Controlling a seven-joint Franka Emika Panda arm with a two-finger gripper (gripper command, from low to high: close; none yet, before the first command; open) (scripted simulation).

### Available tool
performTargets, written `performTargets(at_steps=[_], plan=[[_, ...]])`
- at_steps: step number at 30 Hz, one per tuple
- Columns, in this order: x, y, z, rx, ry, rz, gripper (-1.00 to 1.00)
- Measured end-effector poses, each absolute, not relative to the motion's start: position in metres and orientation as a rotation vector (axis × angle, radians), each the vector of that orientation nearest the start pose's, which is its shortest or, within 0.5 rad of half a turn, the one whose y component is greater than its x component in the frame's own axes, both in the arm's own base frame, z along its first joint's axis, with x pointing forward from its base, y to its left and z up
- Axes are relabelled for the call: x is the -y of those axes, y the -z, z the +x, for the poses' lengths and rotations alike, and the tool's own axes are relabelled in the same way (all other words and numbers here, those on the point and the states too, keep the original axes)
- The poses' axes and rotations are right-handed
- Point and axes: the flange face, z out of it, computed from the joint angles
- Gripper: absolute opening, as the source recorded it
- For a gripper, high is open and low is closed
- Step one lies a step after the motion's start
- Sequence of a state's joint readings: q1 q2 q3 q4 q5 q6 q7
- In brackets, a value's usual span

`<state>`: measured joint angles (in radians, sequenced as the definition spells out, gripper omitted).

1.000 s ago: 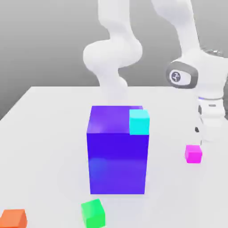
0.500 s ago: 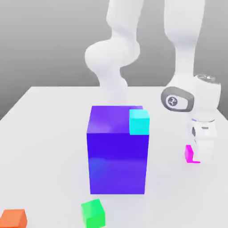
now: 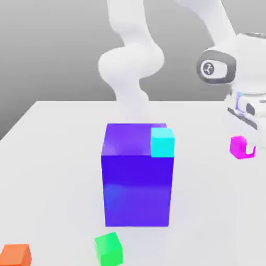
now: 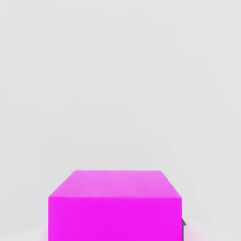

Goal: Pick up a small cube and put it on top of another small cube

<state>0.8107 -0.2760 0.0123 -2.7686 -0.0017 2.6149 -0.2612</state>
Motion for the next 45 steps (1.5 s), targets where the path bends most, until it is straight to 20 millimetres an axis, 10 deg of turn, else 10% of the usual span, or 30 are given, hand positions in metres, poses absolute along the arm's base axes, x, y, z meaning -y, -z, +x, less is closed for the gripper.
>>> performTargets(at_steps=[11,21,32,42,43,45], plan=[[-0.205,-0.416,0.333,2.063,0.379,-2.384,-1.0],[-0.088,-0.435,0.394,2.347,0.402,-2.206,-1.0],[0.024,-0.347,0.452,2.543,0.205,-1.973,-1.0],[0.055,-0.199,0.474,2.619,0.001,-1.74,-1.0],[0.055,-0.187,0.473,2.619,0.001,-1.738,1.0],[0.055,-0.187,0.473,2.619,0.001,-1.739,1.0]])
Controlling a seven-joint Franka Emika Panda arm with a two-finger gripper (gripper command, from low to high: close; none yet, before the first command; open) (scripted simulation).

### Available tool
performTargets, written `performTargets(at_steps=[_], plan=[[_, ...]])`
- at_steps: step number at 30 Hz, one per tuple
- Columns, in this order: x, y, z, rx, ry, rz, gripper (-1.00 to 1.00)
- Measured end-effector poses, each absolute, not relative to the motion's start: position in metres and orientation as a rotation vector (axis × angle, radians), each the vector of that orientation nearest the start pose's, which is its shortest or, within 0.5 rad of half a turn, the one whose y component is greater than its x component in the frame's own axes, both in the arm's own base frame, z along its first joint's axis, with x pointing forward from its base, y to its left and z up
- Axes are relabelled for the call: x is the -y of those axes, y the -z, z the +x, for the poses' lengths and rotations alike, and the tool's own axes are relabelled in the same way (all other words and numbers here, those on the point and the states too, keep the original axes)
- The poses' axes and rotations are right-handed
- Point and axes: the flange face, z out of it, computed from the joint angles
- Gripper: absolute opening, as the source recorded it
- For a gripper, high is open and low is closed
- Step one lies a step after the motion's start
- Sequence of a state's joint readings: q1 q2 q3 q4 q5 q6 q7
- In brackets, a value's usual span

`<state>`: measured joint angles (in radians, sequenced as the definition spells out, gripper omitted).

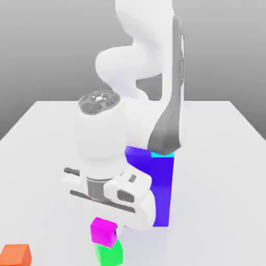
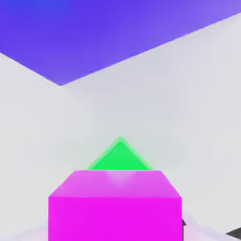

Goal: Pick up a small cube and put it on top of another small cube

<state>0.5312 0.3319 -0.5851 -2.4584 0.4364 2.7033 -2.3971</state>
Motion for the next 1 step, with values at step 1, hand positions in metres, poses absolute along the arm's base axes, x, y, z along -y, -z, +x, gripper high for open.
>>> performTargets(at_steps=[1], plan=[[0.0549,-0.187,0.4731,-2.616,-0.001,1.737,1.0]])
